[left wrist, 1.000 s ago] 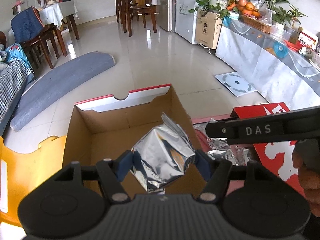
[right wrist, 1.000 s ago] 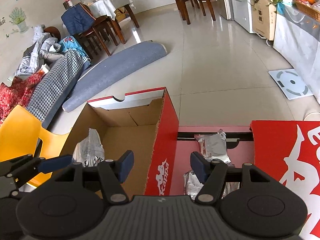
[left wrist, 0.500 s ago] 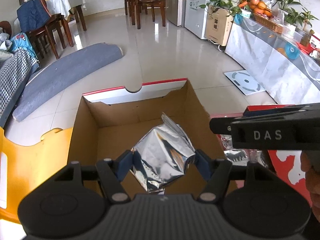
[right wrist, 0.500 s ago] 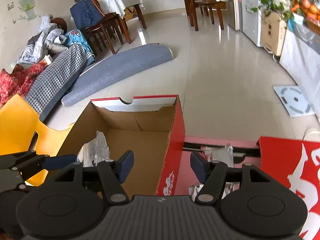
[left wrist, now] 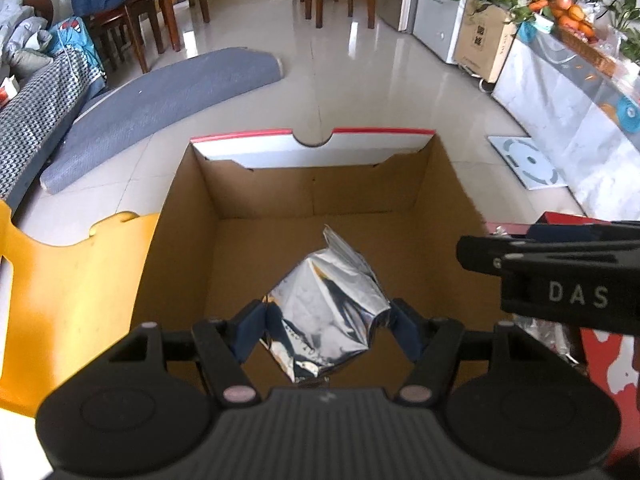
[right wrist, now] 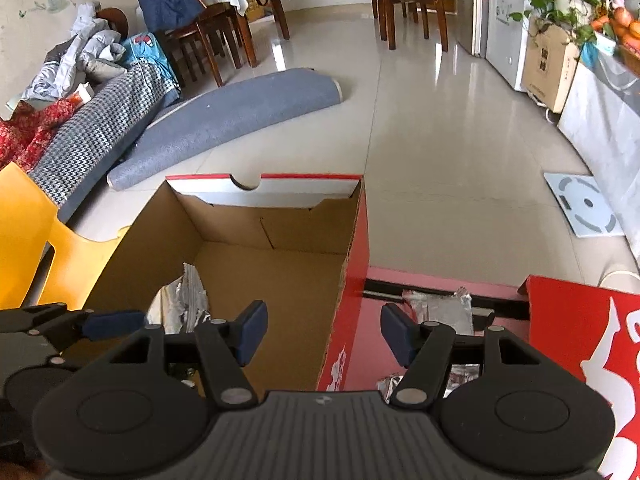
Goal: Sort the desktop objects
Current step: 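Carry the held silver packet with the left tool over the cardboard box, then lower the silver packet into the cardboard box with the left tool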
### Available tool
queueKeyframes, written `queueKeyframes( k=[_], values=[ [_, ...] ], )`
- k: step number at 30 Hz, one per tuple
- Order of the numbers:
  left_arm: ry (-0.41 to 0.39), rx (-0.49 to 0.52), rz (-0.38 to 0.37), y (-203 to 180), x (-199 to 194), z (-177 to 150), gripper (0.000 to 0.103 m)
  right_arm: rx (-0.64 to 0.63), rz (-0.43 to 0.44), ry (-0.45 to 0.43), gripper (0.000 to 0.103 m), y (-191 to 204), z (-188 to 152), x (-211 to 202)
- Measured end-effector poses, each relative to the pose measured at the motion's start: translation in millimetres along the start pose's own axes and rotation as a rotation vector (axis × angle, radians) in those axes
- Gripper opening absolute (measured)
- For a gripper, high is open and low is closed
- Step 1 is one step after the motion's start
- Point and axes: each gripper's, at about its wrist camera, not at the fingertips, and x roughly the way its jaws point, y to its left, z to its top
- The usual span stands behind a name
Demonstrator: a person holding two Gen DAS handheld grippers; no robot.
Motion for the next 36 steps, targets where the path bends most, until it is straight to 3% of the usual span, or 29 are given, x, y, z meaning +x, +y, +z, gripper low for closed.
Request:
queueKeyframes(
  k=[17,36],
  values=[
    [0.070,-0.067,0.041,6.3,43.1,11.6,0.066,0.007,-0.021,0.025,0.063,5.2,2.4,17.2],
    [0.108,-0.062,0.087,13.9,74.1,15.3,0.066,0.010,-0.060,0.036,0.063,8.8,3.9,30.2]
  ],
)
